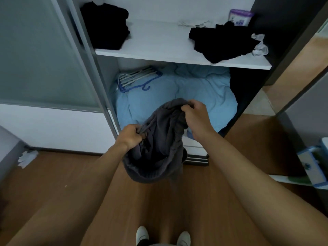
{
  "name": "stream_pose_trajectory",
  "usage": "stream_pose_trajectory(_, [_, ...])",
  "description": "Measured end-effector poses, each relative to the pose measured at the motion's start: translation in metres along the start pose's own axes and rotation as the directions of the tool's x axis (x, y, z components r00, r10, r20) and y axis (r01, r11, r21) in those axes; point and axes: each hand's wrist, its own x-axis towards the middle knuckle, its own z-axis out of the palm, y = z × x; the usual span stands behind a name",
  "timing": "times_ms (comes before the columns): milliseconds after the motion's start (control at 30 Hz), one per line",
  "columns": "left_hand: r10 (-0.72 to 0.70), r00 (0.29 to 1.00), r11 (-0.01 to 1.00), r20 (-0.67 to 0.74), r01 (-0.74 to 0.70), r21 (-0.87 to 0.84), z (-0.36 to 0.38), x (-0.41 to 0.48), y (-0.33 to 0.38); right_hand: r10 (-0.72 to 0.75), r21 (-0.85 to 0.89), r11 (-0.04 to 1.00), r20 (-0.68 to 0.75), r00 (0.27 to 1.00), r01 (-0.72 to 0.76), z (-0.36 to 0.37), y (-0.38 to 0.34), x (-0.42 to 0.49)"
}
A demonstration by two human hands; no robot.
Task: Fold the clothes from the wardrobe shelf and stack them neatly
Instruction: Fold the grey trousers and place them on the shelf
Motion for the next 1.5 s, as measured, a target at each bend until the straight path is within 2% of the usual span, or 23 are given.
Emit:
stream_pose_trajectory(100, [-0.097,0.983,0.992,0.158,0.109,-0.07,0.022,-0.009,-0.019,0.055,0.087,0.995,-0.078,0.995,-0.049,0.003,-0.002,0.001])
stream_pose_trajectory(200, [-0.12,0.961,0.992,0.248,0.128,-0.016,0.048,-0.021,-0.039,0.092,0.167,0.983,-0.114,0.989,-0.072,0.001,-0.006,0.002])
stream_pose_trajectory(267, [-0.154,0.956,0.982,0.251,0.175,-0.064,0.065,-0.026,-0.048,0.064,0.172,0.984,-0.127,0.99,-0.042,-0.003,-0.006,0.003])
stream_pose_trajectory(367, [-0.236,0.963,0.942,0.129,0.259,-0.212,0.073,-0.026,-0.055,0.028,0.161,0.987,-0.129,0.991,-0.007,-0.012,-0.005,0.006])
stream_pose_trajectory(433, [-0.331,0.943,0.845,0.024,0.307,-0.438,0.064,-0.018,-0.054,-0.035,0.038,0.998,-0.135,0.99,0.04,-0.024,-0.001,0.009])
stream_pose_trajectory(500, [-0.468,0.884,0.629,-0.006,0.329,-0.705,0.045,-0.01,-0.047,-0.132,-0.207,0.973,-0.151,0.98,0.099,-0.041,0.006,0.012])
stream_pose_trajectory(533, [-0.514,0.858,0.524,-0.003,0.311,-0.793,0.035,-0.007,-0.043,-0.177,-0.329,0.937,-0.157,0.972,0.118,-0.05,0.012,0.011])
stream_pose_trajectory(567, [-0.53,0.848,0.462,0.005,0.294,-0.837,0.026,-0.005,-0.04,-0.214,-0.415,0.9,-0.161,0.963,0.131,-0.059,0.017,0.01])
stream_pose_trajectory(600, [-0.516,0.857,0.47,0.013,0.296,-0.831,0.018,-0.003,-0.036,-0.237,-0.46,0.877,-0.161,0.958,0.14,-0.065,0.023,0.008])
stream_pose_trajectory(633, [-0.485,0.875,0.546,0.019,0.32,-0.774,0.013,-0.002,-0.033,-0.249,-0.48,0.865,-0.16,0.955,0.145,-0.07,0.027,0.006])
stream_pose_trajectory(700, [-0.42,0.906,0.737,0.048,0.372,-0.565,0.008,-0.006,-0.026,-0.274,-0.492,0.855,-0.162,0.948,0.163,-0.073,0.028,0.005])
stream_pose_trajectory(733, [-0.398,0.915,0.8,0.066,0.381,-0.463,0.007,-0.007,-0.023,-0.286,-0.491,0.854,-0.162,0.944,0.175,-0.072,0.027,0.006])
stream_pose_trajectory(800, [-0.377,0.913,0.861,0.153,0.407,-0.305,0.008,-0.01,-0.017,-0.292,-0.473,0.861,-0.16,0.943,0.187,-0.069,0.022,0.007])
stream_pose_trajectory(900, [-0.365,0.87,0.897,0.331,0.424,-0.124,0.01,-0.014,-0.01,-0.27,-0.44,0.879,-0.147,0.952,0.182,-0.067,0.018,0.009])
stream_pose_trajectory(1033, [-0.398,0.838,0.9,0.373,0.435,-0.019,0.018,-0.014,-0.007,-0.26,-0.394,0.896,-0.097,0.961,0.203,-0.061,0.017,0.006])
stream_pose_trajectory(1067, [-0.412,0.849,0.885,0.331,0.459,-0.075,0.019,-0.012,-0.007,-0.269,-0.391,0.895,-0.089,0.959,0.215,-0.06,0.018,0.006])
stream_pose_trajectory(1133, [-0.45,0.868,0.798,0.21,0.497,-0.34,0.017,-0.005,-0.009,-0.286,-0.402,0.885,-0.074,0.955,0.234,-0.064,0.02,0.007])
stream_pose_trajectory(1200, [-0.486,0.868,0.641,0.108,0.437,-0.631,0.008,0.002,-0.011,-0.287,-0.446,0.866,-0.075,0.955,0.225,-0.074,0.027,0.009])
stream_pose_trajectory(1267, [-0.497,0.867,0.487,0.015,0.294,-0.822,-0.006,0.009,-0.011,-0.281,-0.543,0.818,-0.091,0.955,0.189,-0.084,0.037,0.013])
stream_pose_trajectory(1400, [-0.481,0.859,0.347,-0.173,0.006,-0.938,-0.029,0.015,0.001,-0.147,-0.649,0.76,-0.157,0.977,0.01,-0.096,0.068,0.012])
stream_pose_trajectory(1500, [-0.439,0.87,0.291,-0.226,-0.1,-0.951,-0.038,0.014,0.011,0.046,-0.64,0.734,-0.287,0.957,-0.227,-0.106,0.095,0.008])
